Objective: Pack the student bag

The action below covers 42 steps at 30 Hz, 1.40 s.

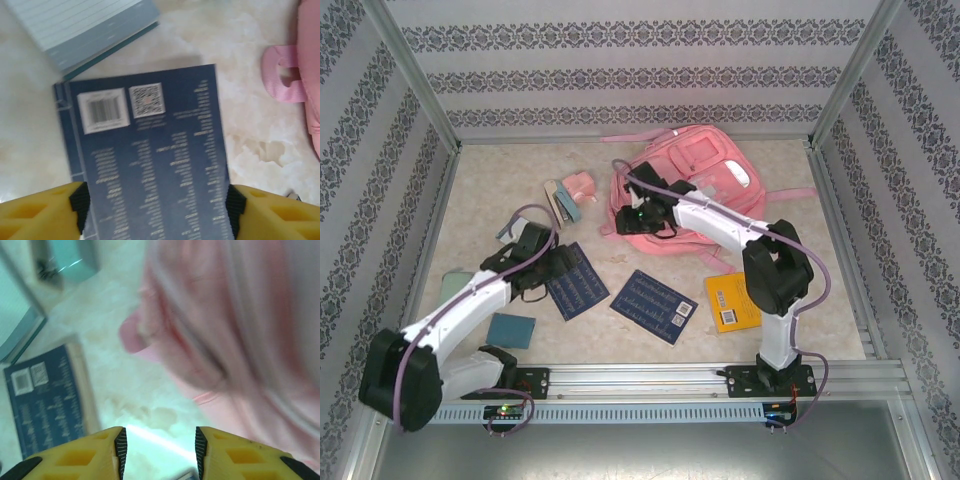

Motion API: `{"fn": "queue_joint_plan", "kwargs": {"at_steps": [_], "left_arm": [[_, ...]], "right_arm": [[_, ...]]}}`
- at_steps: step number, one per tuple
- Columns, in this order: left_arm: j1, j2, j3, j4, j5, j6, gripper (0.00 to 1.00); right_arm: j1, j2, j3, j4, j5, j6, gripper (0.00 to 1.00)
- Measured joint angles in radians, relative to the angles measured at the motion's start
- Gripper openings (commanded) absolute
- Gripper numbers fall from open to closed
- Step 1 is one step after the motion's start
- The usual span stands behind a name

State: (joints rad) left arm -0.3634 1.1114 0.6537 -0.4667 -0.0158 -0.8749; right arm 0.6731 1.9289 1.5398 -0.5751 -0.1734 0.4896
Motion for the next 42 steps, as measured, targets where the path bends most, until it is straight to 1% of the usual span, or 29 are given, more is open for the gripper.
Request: {"fn": "queue_joint_plan", "kwargs": {"at_steps": [2,5,9,12,17,21,24,30,34,38,42], "left_arm": [[0.022,-0.056,-0.056,0.002,0.013,-0.025,0.77],[0.054,-0.100,-0.136,0.025,0.048,-0.051,0.77],[0.058,-0.106,-0.196,0.049,0.076,-0.076,0.73],[0.061,-0.105,-0.220,0.085,0.098,-0.081,0.71],[0.071,-0.059,-0.249,0.165,0.146,-0.092,0.68],[0.076,-0.024,-0.252,0.192,0.165,-0.096,0.66],[0.081,-0.020,-0.260,0.205,0.170,-0.101,0.64],[0.097,-0.021,-0.283,0.237,0.195,-0.111,0.63],[0.104,-0.031,-0.303,0.265,0.200,-0.120,0.60],[0.107,-0.030,-0.325,0.349,0.233,-0.137,0.60],[0.110,-0.046,-0.328,0.354,0.240,-0.140,0.61]], "right_arm": [[0.046,-0.002,-0.020,0.019,0.000,0.000,0.46],[0.108,0.014,-0.042,0.047,-0.011,0.001,0.46],[0.169,0.073,-0.042,0.076,-0.030,0.002,0.45],[0.189,0.121,-0.042,0.087,-0.038,0.005,0.43],[0.193,0.180,-0.042,0.097,-0.045,0.013,0.33],[0.193,0.197,-0.034,0.102,-0.051,0.019,0.22],[0.194,0.206,-0.028,0.109,-0.058,0.024,0.18],[0.196,0.209,-0.023,0.113,-0.068,0.028,0.16],[0.197,0.212,-0.019,0.114,-0.076,0.028,0.15],[0.202,0.212,-0.019,0.118,-0.075,0.031,0.13],[0.201,0.212,-0.019,0.118,-0.079,0.031,0.13]]}}
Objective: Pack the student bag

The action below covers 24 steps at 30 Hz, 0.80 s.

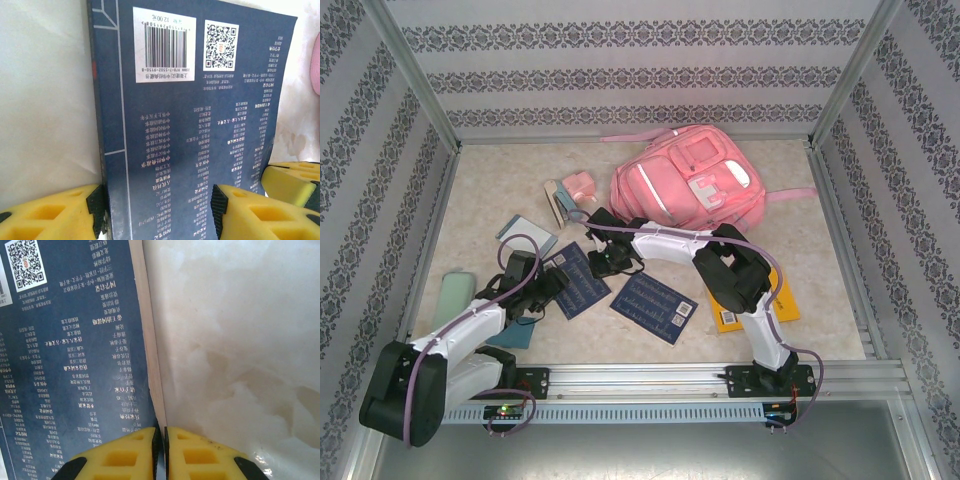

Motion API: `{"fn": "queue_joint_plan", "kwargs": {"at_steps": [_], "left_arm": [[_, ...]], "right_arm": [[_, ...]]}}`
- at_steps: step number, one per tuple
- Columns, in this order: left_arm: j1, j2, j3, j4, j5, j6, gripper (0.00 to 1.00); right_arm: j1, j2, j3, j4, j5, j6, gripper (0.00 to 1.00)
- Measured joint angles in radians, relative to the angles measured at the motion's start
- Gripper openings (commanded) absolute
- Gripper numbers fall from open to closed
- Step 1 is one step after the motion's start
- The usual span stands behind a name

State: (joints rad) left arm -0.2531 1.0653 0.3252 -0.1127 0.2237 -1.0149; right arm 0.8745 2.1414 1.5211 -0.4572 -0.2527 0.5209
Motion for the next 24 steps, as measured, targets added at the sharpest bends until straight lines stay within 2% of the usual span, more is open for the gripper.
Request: {"fn": "queue_joint_plan", "kwargs": {"at_steps": [11,17,19,23,24], "left_arm": [[0.000,-0.045,-0.028,0.042,0.018,-0.012,0.56],[-0.008,-0.135,-0.016,0.214,0.165,-0.030,0.54],[-0.009,-0.154,0.003,0.238,0.189,-0.030,0.50],[-0.009,-0.128,0.031,0.244,0.203,-0.024,0.34],[-0.009,-0.115,0.034,0.245,0.202,-0.019,0.34]], "right_arm": [[-0.001,0.001,0.000,0.002,-0.010,0.030,0.13],[0.011,0.008,-0.004,0.033,-0.071,0.051,0.13],[0.012,0.010,-0.009,0.040,-0.087,0.057,0.13],[0.012,0.010,-0.013,0.042,-0.101,0.061,0.14],[0.012,0.010,-0.013,0.043,-0.101,0.061,0.15]]}}
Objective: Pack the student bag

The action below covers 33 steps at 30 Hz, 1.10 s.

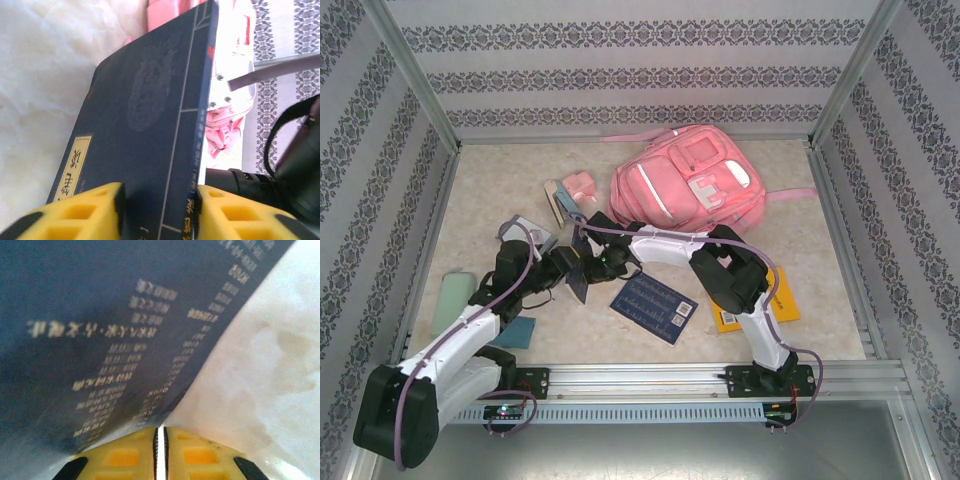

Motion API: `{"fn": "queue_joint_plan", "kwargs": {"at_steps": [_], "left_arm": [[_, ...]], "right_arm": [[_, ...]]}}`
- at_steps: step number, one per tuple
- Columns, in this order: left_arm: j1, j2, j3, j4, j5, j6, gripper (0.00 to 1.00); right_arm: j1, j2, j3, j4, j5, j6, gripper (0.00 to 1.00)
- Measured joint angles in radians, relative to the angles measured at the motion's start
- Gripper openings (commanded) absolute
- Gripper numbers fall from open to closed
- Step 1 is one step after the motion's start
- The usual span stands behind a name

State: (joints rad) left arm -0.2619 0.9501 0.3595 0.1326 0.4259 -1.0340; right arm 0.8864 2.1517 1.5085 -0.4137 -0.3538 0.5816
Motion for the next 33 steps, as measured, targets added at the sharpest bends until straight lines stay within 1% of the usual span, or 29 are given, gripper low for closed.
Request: {"fn": "queue_joint_plan", "kwargs": {"at_steps": [5,7,15,18,22,23,26,29,33], "left_arm": [[0.000,0.025,0.029,-0.029,-0.012,0.031,0.37],[0.000,0.030,0.043,-0.065,-0.018,0.055,0.41],[0.000,0.076,0.097,-0.247,-0.043,0.167,0.41],[0.000,0.076,0.113,-0.296,-0.053,0.197,0.29],[0.000,0.076,0.127,-0.338,-0.072,0.228,0.04],[0.000,0.076,0.131,-0.348,-0.076,0.235,0.00],[0.000,0.075,0.141,-0.373,-0.087,0.246,0.00],[0.000,0.061,0.149,-0.397,-0.091,0.246,0.00],[0.000,0.025,0.168,-0.416,-0.098,0.245,0.00]], "right_arm": [[-0.008,-0.002,-0.017,0.013,-0.005,0.006,0.17],[-0.008,-0.007,-0.027,0.024,-0.007,0.013,0.18],[-0.008,-0.013,-0.039,0.038,-0.007,0.018,0.19],[-0.008,-0.013,-0.039,0.039,-0.007,0.019,0.19],[-0.008,-0.015,-0.039,0.037,-0.006,0.018,0.21],[-0.009,-0.018,-0.039,0.033,-0.003,0.018,0.23],[-0.021,-0.038,-0.039,0.002,0.021,0.002,0.30],[-0.053,-0.090,-0.039,-0.035,0.067,-0.035,0.35],[-0.136,-0.192,-0.031,-0.076,0.159,-0.113,0.40]]}}
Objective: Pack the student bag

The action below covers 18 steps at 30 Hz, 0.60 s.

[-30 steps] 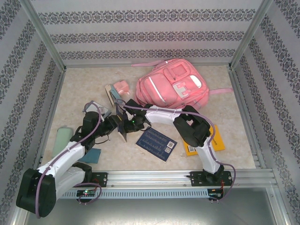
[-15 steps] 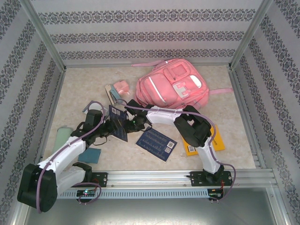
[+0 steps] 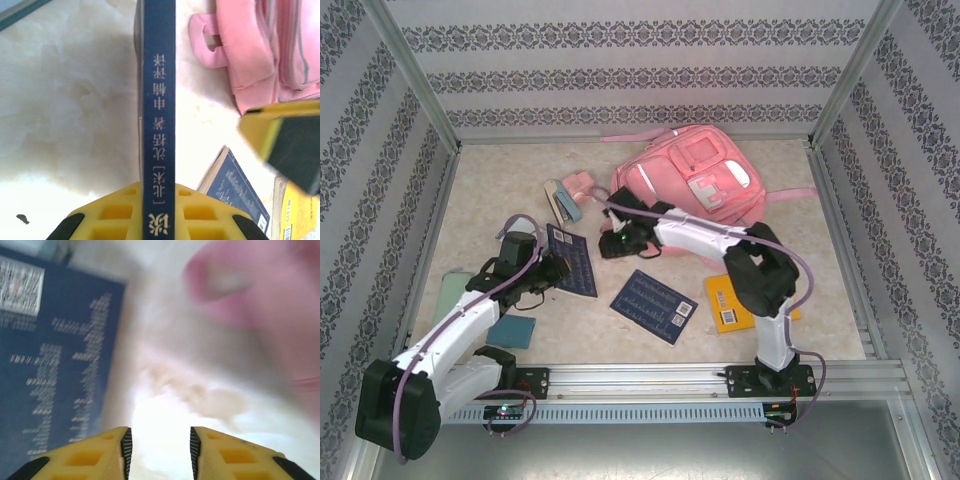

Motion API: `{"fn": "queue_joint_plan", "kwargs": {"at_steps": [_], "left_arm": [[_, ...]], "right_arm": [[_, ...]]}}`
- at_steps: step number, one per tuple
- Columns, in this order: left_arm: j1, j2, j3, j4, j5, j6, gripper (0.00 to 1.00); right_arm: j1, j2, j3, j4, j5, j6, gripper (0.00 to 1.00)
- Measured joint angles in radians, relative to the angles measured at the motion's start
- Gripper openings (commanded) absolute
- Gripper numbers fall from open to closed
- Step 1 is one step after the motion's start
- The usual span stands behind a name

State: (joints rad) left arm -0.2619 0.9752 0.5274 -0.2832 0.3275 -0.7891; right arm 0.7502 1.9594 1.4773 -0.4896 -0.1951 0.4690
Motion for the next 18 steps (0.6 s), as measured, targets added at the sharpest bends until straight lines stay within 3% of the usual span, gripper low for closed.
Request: {"fn": "queue_joint_plan", "kwargs": {"at_steps": [8,12,18], "left_arm": [[0.000,-0.023,0.047,-0.005,-0.004,-0.004,0.00],[0.000,-0.023,0.070,-0.010,-0.004,-0.004,0.00],[0.000,-0.023,0.086,-0.021,-0.007,-0.004,0.00]], "right_arm": [[-0.152,-0.005,0.136,-0.081,0.214,-0.175,0.40],[-0.177,0.091,0.243,-0.115,0.278,-0.257,0.47],[-0.178,0.236,0.353,-0.167,0.322,-0.340,0.47]]}}
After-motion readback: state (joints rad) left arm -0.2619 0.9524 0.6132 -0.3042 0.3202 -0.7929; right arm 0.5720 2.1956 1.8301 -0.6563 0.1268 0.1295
